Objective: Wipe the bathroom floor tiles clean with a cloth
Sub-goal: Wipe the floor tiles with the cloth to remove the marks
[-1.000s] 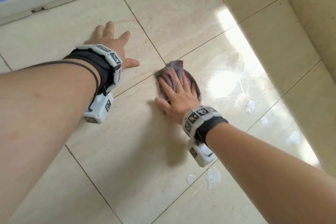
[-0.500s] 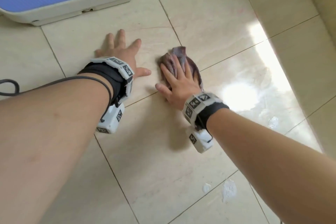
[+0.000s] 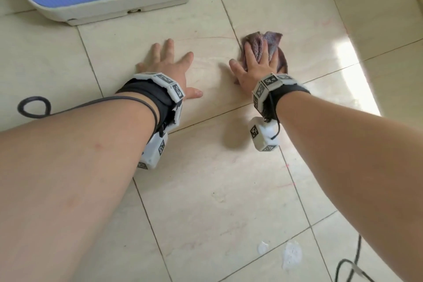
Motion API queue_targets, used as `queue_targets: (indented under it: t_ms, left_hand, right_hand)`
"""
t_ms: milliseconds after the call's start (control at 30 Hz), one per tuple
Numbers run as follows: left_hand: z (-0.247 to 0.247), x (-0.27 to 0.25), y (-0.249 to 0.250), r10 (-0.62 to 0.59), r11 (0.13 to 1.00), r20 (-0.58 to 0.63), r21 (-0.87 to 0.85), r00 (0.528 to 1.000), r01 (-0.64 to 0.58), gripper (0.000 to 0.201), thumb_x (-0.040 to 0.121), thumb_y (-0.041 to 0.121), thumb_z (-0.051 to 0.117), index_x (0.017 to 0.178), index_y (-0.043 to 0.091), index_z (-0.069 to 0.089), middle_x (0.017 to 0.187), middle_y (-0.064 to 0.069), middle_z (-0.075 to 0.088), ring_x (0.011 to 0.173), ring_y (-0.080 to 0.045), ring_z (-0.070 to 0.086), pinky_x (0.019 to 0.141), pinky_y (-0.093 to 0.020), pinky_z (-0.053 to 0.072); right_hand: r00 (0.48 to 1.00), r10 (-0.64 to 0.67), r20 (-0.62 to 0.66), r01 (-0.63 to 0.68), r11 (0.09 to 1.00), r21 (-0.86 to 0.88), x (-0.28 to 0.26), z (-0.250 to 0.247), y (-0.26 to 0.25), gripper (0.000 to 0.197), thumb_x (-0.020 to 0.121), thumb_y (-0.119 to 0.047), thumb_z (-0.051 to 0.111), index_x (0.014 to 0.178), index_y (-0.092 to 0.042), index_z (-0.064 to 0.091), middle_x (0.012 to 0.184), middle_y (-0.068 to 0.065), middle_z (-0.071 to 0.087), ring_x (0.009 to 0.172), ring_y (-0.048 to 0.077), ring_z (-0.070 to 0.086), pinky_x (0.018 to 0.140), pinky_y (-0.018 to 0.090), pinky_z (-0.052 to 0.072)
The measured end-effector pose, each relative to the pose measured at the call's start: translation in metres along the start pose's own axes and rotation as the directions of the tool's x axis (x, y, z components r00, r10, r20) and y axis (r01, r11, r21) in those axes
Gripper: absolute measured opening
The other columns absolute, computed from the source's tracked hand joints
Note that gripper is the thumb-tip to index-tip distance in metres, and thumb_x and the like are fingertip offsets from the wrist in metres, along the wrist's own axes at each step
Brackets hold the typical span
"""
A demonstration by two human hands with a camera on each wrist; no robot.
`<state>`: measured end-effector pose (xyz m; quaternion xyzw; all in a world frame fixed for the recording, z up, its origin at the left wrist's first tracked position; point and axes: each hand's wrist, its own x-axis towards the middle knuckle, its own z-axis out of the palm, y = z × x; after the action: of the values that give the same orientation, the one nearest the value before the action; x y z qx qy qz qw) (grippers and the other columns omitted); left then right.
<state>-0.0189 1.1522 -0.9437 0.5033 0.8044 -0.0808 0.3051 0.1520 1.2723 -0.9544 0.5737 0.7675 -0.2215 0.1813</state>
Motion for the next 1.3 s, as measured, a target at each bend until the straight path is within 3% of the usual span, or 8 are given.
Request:
queue_targets:
  t_ms: [400, 500, 600, 733, 900, 1100, 1200, 1300]
  left_hand:
    - [0.030, -0.058, -0.060, -0.200, 0.972, -0.036, -0.136, 0.979, 0.194, 0.102, 0.076, 0.072, 0.063, 0.153, 0.039, 0.005, 0.162, -0.005, -0.018, 0.148, -0.034, -0.015, 0.113, -0.063, 0.012]
    - [0.033, -0.059, -0.061, -0.227, 0.959, -0.015, -0.176, 0.974, 0.221, 0.105, 0.077, 0.071, 0.063, 0.154, 0.038, 0.001, 0.162, -0.004, -0.022, 0.148, -0.033, -0.018, 0.114, -0.063, 0.007]
    - [0.036, -0.064, -0.065, -0.240, 0.956, -0.016, -0.181, 0.971, 0.233, 0.108, 0.076, 0.071, 0.065, 0.155, 0.038, -0.001, 0.161, -0.002, -0.023, 0.148, -0.029, -0.019, 0.117, -0.060, 0.006]
    - [0.040, -0.076, -0.068, -0.265, 0.951, -0.008, -0.168, 0.964, 0.260, 0.106, 0.077, 0.069, 0.064, 0.155, 0.036, -0.001, 0.162, -0.002, -0.022, 0.149, -0.029, -0.017, 0.117, -0.061, 0.011]
    - [0.036, -0.079, -0.060, -0.274, 0.947, -0.006, -0.173, 0.962, 0.269, 0.102, 0.077, 0.066, 0.067, 0.153, 0.035, 0.006, 0.162, -0.003, -0.019, 0.148, -0.032, -0.014, 0.114, -0.064, 0.017]
    - [0.039, -0.074, -0.063, -0.268, 0.942, 0.013, -0.207, 0.963, 0.264, 0.109, 0.074, 0.070, 0.067, 0.154, 0.037, 0.001, 0.161, -0.004, -0.023, 0.148, -0.033, -0.019, 0.112, -0.068, 0.010]
    - [0.041, -0.073, -0.065, -0.262, 0.939, 0.000, -0.230, 0.965, 0.255, 0.110, 0.071, 0.072, 0.069, 0.153, 0.039, 0.003, 0.161, -0.003, -0.022, 0.148, -0.032, -0.019, 0.111, -0.069, 0.010]
    - [0.045, -0.078, -0.067, -0.259, 0.942, -0.013, -0.226, 0.966, 0.249, 0.107, 0.074, 0.070, 0.067, 0.154, 0.040, 0.003, 0.162, -0.002, -0.022, 0.148, -0.030, -0.018, 0.114, -0.065, 0.009]
  right_hand:
    - [0.999, -0.033, -0.021, 0.032, 0.999, -0.043, 0.012, -0.011, -0.037, 0.077, 0.089, -0.075, 0.025, 0.154, -0.041, 0.001, 0.161, -0.005, -0.020, 0.147, 0.032, -0.020, 0.115, 0.057, -0.007]
    - [0.979, -0.200, 0.047, 0.204, 0.973, -0.111, 0.008, 0.000, -0.081, 0.074, 0.090, -0.074, 0.023, 0.153, -0.043, -0.001, 0.161, -0.006, -0.023, 0.146, 0.030, -0.023, 0.115, 0.059, -0.007]
    - [0.898, -0.414, 0.147, 0.432, 0.893, -0.124, -0.031, 0.027, -0.104, 0.073, 0.092, -0.072, 0.025, 0.153, -0.042, 0.000, 0.160, -0.009, -0.022, 0.146, 0.028, -0.024, 0.118, 0.055, -0.007]
    - [0.812, -0.506, 0.292, 0.568, 0.802, -0.188, -0.105, 0.060, -0.036, 0.070, 0.093, -0.070, 0.023, 0.152, -0.045, -0.005, 0.158, -0.014, -0.026, 0.145, 0.020, -0.027, 0.118, 0.046, -0.005]
    - [0.904, -0.346, 0.253, 0.409, 0.871, -0.271, -0.090, 0.040, 0.023, 0.067, 0.093, -0.069, 0.021, 0.150, -0.048, -0.006, 0.158, -0.015, -0.024, 0.147, 0.019, -0.022, 0.119, 0.051, -0.001]
    - [0.961, -0.261, 0.087, 0.272, 0.948, -0.166, -0.012, 0.019, -0.080, 0.074, 0.092, -0.072, 0.027, 0.154, -0.041, 0.001, 0.161, -0.007, -0.021, 0.146, 0.030, -0.023, 0.116, 0.054, -0.008]
    - [0.905, -0.404, 0.134, 0.423, 0.888, -0.182, -0.028, 0.038, -0.121, 0.074, 0.092, -0.071, 0.027, 0.155, -0.039, 0.002, 0.161, -0.004, -0.020, 0.146, 0.033, -0.023, 0.117, 0.051, -0.010]
    - [0.805, -0.535, 0.257, 0.588, 0.776, -0.229, -0.069, 0.058, -0.108, 0.070, 0.093, -0.070, 0.021, 0.153, -0.043, -0.005, 0.160, -0.009, -0.023, 0.145, 0.028, -0.025, 0.116, 0.052, -0.007]
